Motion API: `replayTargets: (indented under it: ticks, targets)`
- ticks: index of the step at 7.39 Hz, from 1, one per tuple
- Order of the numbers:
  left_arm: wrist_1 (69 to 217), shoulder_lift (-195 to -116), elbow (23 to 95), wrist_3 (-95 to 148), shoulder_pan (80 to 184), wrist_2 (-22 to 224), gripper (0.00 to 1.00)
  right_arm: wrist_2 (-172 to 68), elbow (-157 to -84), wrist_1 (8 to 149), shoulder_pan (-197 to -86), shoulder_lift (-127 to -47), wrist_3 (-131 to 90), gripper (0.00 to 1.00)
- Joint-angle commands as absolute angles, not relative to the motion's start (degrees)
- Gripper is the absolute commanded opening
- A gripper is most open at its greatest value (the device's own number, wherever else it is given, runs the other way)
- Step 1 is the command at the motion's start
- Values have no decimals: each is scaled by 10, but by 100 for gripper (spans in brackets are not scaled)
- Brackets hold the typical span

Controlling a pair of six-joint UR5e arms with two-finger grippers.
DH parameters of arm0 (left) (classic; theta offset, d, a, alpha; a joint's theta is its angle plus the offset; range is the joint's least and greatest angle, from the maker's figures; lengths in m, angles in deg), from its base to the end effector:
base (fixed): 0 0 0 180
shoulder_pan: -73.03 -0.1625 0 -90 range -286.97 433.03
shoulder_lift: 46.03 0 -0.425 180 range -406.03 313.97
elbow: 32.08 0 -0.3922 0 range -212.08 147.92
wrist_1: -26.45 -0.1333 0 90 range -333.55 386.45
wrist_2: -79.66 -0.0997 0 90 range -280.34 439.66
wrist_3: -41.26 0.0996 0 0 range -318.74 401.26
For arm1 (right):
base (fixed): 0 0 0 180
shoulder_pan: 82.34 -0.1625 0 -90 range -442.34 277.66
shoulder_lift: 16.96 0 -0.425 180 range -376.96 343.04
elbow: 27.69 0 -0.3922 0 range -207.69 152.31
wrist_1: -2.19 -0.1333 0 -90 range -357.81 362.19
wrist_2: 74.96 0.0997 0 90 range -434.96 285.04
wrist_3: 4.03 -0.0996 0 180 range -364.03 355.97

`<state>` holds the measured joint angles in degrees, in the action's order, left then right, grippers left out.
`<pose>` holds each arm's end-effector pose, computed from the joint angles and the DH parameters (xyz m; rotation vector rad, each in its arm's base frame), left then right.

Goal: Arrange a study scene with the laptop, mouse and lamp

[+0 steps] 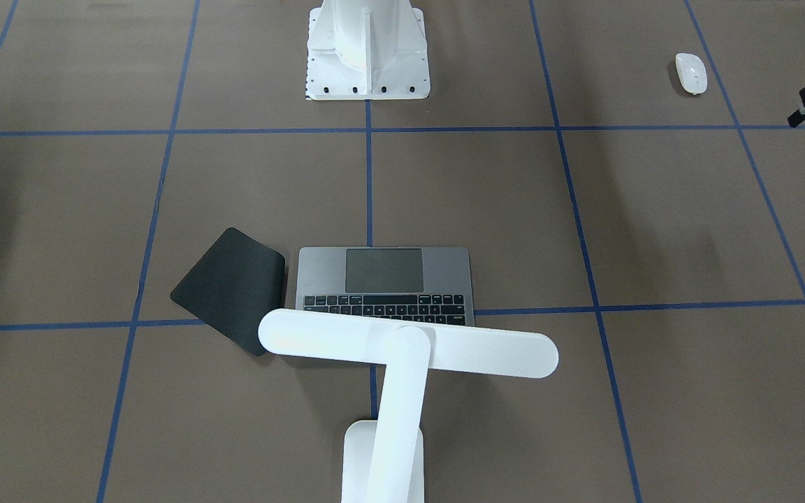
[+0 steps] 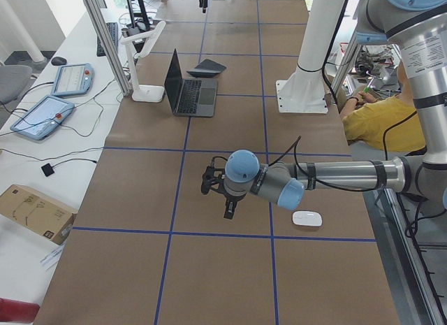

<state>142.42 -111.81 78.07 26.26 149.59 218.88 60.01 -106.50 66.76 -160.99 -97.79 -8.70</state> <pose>0.0212 -0.3379 0.6011 0.1389 0.9100 0.1389 -0.0523 -0.5802 0.6209 0.2763 -0.8219 -0.2695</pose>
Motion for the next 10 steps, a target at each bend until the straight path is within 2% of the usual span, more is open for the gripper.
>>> replayTargets:
  ticks: [1, 6, 10]
  targets:
    - [1429, -1037, 835, 230, 1435, 2157, 100, 599, -1066, 666, -1609, -982, -86, 99]
    - [1475, -947, 833, 142, 1298, 2119, 100, 598, -1074, 665, -1609, -1000, -86, 100]
    - [1517, -941, 828, 34, 1183, 2118, 100, 596, -1075, 665, -1609, -1017, -86, 99]
